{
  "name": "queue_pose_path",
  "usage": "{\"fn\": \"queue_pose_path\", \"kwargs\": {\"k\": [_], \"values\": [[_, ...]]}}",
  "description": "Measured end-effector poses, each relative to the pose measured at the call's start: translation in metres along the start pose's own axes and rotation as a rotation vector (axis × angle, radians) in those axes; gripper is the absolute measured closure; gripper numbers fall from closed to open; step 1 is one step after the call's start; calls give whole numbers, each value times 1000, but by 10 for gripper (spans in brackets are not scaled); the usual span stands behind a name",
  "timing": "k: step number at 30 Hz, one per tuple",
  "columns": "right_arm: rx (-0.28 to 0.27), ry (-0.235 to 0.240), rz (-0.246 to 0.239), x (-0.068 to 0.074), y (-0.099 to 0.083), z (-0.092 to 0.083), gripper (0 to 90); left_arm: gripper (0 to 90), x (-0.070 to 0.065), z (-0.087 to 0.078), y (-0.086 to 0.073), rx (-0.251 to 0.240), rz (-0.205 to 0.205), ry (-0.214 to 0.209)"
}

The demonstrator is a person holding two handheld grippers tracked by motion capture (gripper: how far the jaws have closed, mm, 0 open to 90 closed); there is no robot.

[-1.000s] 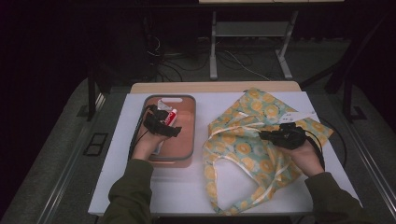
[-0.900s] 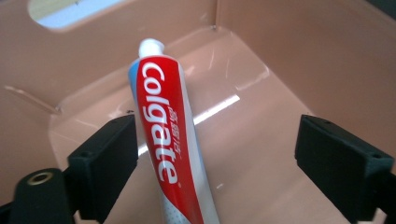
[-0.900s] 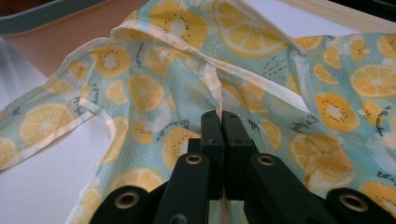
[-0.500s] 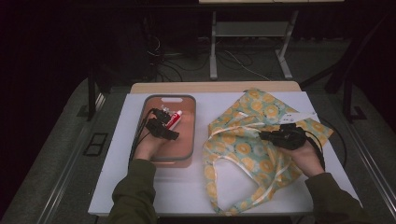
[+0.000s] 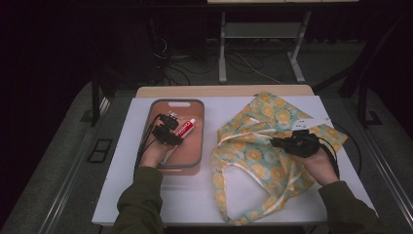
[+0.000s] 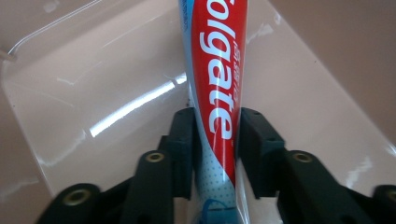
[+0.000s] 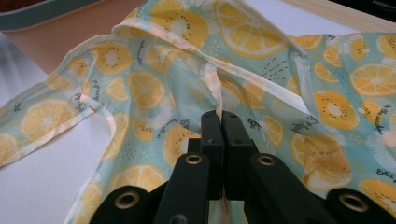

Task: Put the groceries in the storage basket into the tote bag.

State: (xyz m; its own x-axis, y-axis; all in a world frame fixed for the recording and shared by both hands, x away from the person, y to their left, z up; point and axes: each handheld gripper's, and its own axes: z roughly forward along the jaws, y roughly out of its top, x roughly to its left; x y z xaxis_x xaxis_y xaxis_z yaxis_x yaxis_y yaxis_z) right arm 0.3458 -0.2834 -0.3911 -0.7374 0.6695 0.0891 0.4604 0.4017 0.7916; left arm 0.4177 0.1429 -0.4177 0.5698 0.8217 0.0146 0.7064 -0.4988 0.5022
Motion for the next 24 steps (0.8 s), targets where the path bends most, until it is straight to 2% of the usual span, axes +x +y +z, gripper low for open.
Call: {"fn": "queue_pose_path", "kwargs": {"k": [2, 8, 11, 14, 18, 19, 20, 21, 22, 24], "values": [[1, 0, 0, 0, 0, 0, 887, 722, 0, -1, 0, -1, 2, 1], [2, 1, 1, 1, 0, 1, 887, 740, 0, -4, 4, 9, 6, -35], [2, 0, 6, 0, 0, 1, 887, 740, 2, -9, 7, -18, -3, -52], [0, 0, 5, -1, 0, 0, 887, 740, 4, -19, 10, -49, -1, -68], [1, 0, 5, -1, 0, 1, 887, 740, 1, -40, 16, -78, 26, -75], [3, 0, 5, -1, 0, 1, 887, 740, 1, -40, 16, -78, 26, -75], [4, -1, 5, -1, 0, 1, 887, 740, -3, -51, 19, -101, 36, -93], [4, -1, 5, -1, 0, 1, 887, 740, -3, -51, 19, -101, 36, -93], [5, -1, 5, -1, 0, 1, 887, 740, -7, -62, 21, -126, 41, -116], [5, -2, 5, 0, 0, 1, 887, 740, -12, -71, 23, -146, 49, -138]]}}
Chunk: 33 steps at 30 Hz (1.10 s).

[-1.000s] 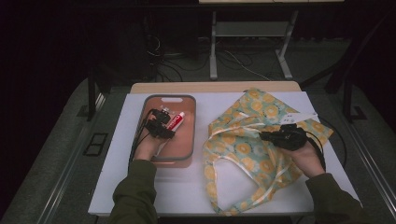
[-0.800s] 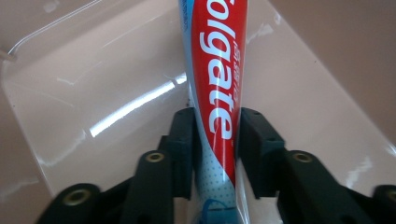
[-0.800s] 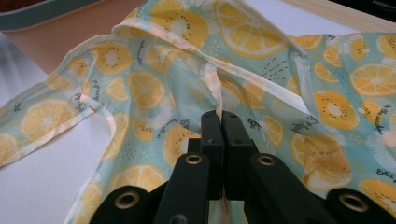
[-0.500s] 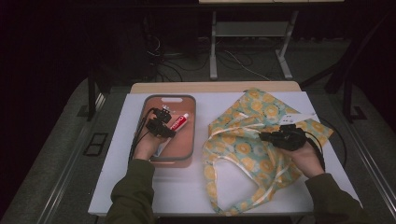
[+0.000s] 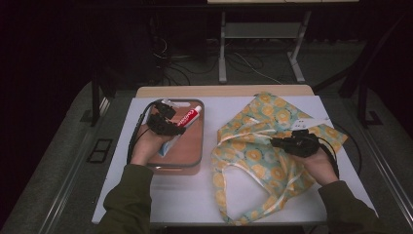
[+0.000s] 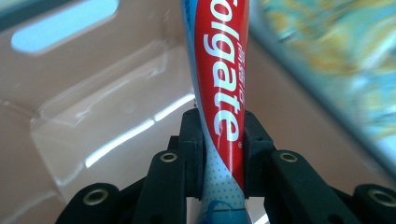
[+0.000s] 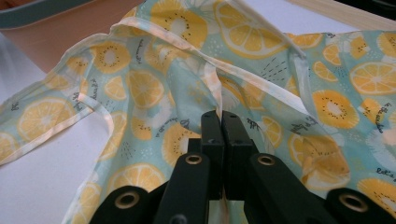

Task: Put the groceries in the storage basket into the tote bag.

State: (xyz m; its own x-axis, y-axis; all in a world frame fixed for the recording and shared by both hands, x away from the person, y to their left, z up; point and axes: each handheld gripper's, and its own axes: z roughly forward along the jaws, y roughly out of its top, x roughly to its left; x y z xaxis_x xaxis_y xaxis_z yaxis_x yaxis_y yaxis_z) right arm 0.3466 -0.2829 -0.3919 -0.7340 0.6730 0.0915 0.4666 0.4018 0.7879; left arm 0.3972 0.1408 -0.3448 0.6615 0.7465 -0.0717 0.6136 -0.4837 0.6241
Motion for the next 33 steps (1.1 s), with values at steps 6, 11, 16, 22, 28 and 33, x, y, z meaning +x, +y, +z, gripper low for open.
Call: {"fn": "queue_pose_path", "kwargs": {"k": [6, 11, 16, 22, 28, 33], "values": [[0, -1, 1, -1, 0, 0, 887, 740, -25, -17, 6, -41, 45, -81], [-2, -1, 3, -1, 0, -1, 887, 740, -46, -21, 8, -52, 72, -122], [-1, -2, 4, -1, 0, -1, 887, 740, -68, -16, 7, -52, 82, -150], [-5, -3, 5, -2, -1, -2, 887, 740, -115, 2, 8, -48, 130, -215], [-9, -3, 7, -3, -1, -3, 887, 740, -150, 28, 7, -27, 171, -248], [-10, -3, 6, -3, -1, -3, 887, 740, -168, 59, 1, 31, 199, -248]]}}
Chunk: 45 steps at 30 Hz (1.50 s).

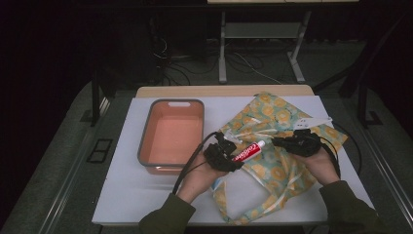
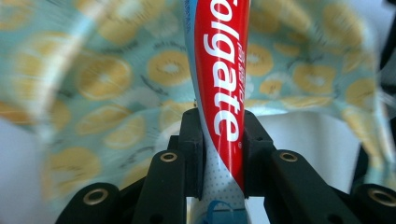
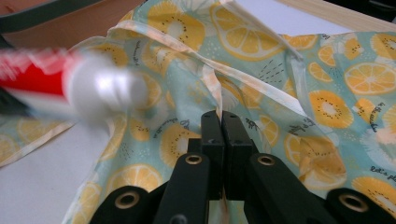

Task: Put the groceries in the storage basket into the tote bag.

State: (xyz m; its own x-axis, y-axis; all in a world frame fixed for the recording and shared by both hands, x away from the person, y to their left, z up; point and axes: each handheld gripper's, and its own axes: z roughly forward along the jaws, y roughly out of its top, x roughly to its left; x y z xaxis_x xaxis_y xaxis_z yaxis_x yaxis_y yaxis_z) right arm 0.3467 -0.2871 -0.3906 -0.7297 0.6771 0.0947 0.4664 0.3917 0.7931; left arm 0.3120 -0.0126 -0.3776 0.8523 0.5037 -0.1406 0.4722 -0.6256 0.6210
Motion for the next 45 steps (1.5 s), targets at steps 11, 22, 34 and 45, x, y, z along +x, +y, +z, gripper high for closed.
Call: {"fn": "queue_pose_path", "kwargs": {"k": [11, 22, 34, 45], "values": [[1, 0, 1, 0, 0, 0, 887, 739, -3, 47, 10, 43, 2, 5], [3, 0, -5, 1, -1, 0, 887, 663, 2, 66, 0, 24, 5, 16], [5, 2, -7, 1, -1, 0, 887, 314, -7, 24, -21, -46, 25, 45], [11, -2, -6, 1, -2, 0, 887, 536, -9, 33, -53, 41, 19, 61]]}}
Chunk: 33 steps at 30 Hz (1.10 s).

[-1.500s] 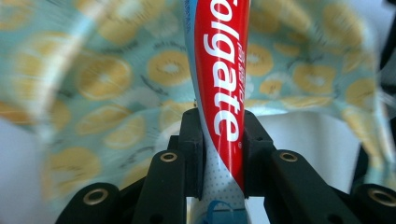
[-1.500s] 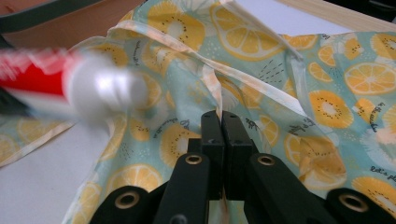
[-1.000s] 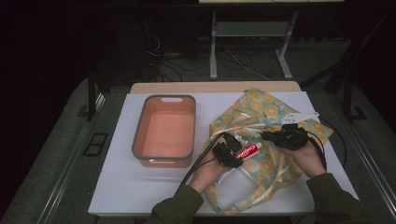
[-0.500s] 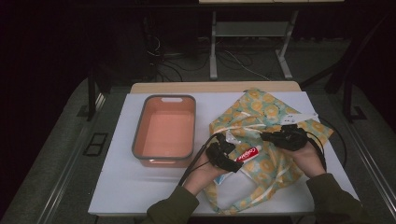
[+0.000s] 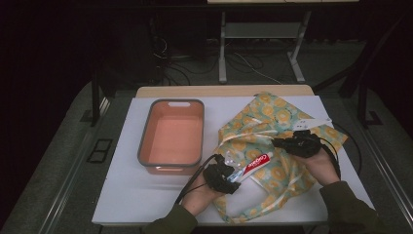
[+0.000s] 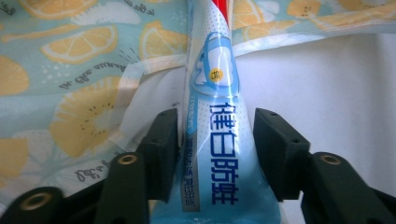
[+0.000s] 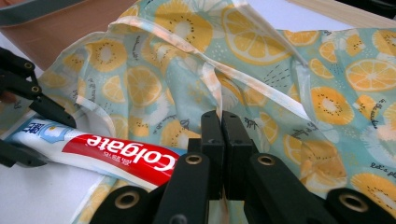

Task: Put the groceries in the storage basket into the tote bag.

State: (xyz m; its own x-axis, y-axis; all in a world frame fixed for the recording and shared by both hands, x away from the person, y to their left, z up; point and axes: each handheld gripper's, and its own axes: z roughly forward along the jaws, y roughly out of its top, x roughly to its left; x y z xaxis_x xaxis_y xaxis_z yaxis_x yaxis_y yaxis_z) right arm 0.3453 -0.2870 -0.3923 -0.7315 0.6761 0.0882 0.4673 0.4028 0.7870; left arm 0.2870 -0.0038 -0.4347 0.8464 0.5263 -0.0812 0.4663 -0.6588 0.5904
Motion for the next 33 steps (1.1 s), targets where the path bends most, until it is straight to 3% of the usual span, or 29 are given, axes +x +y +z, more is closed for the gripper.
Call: {"fn": "queue_pose_path", "kwargs": {"k": [4, 13, 19, 24, 33], "values": [[-1, 1, 1, 0, 0, 0, 887, 606, -4, -1, 3, 8, 37, 32], [3, 2, -5, 1, 0, 2, 887, 693, 2, -6, 10, -48, 22, 29], [-1, 3, 1, 1, 0, 1, 887, 707, 5, -8, 30, -80, 22, 52], [-3, 1, 0, 1, 0, 0, 887, 710, 6, 4, 55, -102, 14, 68], [-9, 4, 1, 1, 0, 0, 887, 710, 14, 29, 82, -125, 4, 81]]}}
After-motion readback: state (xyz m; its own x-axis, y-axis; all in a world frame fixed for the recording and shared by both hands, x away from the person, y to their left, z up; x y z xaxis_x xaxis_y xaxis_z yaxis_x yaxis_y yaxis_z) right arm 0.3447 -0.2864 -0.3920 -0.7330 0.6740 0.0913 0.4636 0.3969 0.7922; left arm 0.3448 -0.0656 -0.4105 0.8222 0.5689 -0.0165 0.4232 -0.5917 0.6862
